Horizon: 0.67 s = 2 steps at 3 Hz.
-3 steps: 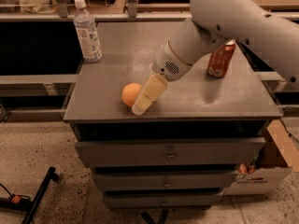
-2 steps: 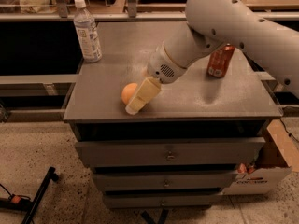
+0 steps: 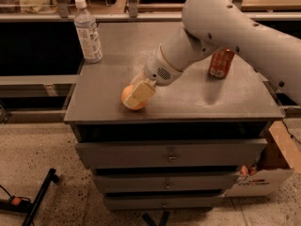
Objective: Move orange near blue plastic bottle
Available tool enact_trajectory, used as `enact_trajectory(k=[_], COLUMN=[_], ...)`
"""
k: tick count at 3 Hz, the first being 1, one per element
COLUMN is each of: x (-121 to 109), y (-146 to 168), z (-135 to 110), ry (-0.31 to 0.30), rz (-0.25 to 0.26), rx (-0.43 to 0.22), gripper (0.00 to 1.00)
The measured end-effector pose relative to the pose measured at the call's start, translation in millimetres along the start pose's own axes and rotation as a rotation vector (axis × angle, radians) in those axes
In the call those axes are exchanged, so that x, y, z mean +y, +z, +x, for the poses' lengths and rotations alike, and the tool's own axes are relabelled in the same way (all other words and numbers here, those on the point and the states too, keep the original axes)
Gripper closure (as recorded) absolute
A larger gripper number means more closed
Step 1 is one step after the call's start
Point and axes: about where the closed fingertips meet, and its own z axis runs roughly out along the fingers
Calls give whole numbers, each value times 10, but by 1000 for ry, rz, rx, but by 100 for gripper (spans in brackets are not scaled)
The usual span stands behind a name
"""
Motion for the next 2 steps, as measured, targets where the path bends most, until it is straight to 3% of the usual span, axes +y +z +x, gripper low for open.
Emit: enact_trajectory(k=[1, 2], x=[-13, -46], y=[45, -6], z=[37, 55], ry=[-16, -27], rz=[10, 38], rx=[10, 10], gripper=[58, 72])
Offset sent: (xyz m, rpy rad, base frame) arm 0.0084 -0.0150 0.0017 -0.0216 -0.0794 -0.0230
